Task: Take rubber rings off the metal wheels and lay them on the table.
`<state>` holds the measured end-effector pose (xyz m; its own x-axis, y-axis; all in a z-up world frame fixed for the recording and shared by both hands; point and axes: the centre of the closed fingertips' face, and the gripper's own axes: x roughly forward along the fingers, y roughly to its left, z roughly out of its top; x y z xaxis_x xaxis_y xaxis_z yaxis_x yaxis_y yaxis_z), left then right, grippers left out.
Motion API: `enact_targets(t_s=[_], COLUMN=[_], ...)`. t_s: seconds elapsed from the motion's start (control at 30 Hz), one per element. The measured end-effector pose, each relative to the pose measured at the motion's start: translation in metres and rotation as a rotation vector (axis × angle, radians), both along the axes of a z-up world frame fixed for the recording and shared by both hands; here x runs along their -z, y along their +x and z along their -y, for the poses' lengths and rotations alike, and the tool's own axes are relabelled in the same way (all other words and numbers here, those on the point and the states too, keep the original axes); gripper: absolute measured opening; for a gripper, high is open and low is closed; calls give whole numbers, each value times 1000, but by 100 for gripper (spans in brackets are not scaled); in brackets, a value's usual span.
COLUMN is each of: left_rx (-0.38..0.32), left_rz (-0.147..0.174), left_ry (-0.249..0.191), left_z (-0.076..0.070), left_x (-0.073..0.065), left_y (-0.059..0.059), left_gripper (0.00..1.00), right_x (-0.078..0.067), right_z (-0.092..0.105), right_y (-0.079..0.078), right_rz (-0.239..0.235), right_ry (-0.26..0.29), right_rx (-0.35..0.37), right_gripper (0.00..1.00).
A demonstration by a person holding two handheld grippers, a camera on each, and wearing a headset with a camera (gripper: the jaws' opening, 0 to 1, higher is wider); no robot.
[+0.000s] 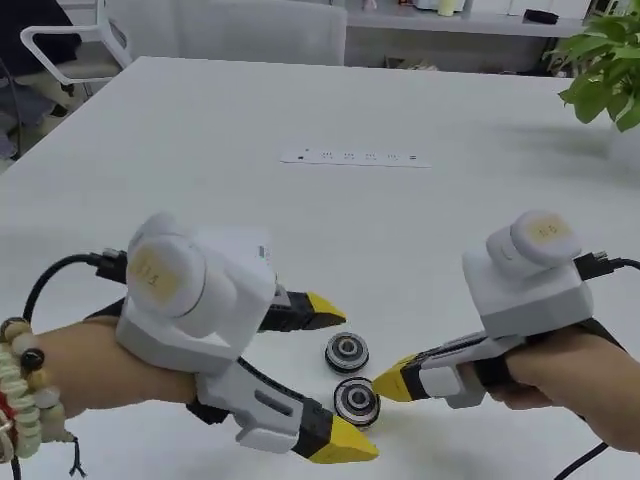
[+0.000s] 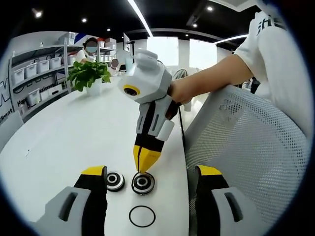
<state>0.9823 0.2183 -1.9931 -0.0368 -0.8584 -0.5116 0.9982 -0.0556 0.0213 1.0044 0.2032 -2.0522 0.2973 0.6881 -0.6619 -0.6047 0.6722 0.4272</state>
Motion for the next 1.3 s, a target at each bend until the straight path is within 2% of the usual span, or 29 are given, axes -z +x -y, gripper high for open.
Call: enact_targets(t_s=[0.03, 0.13, 0.3, 0.57, 0.67, 0.87, 1.0, 1.1, 1.3], left_rx=[1, 30, 2, -99, -162, -243, -306, -352, -410], left_rz=[4, 71, 86, 104, 92, 84, 77, 60, 29], left_ry=[5, 11, -15, -15, -46, -46, -66, -69, -83], left_z=[-2, -7, -20, -53, -65, -92, -106, -116, -126], left_x=[-3, -16, -37, -43, -49, -48, -48, -42, -34], left_y=[-1, -4, -6, 0, 2, 2, 3, 1, -3], left_gripper=[73, 74, 81, 82, 83, 85, 86, 86, 87], right_x=[0, -3, -6, -19, -25, -32, -35, -37, -41], right_z=[0, -1, -2, -4, -3, -1, -3, -6, -12], right_y=[0, 0, 1, 5, 8, 10, 10, 9, 6], right_rz=[1, 5, 12, 29, 37, 49, 53, 57, 59], right_ry=[0, 9, 21, 68, 90, 124, 137, 143, 152], right_rx=[-1, -2, -4, 15, 31, 57, 63, 61, 52], right_gripper=[0, 0, 0, 0, 0, 0, 0, 0, 0])
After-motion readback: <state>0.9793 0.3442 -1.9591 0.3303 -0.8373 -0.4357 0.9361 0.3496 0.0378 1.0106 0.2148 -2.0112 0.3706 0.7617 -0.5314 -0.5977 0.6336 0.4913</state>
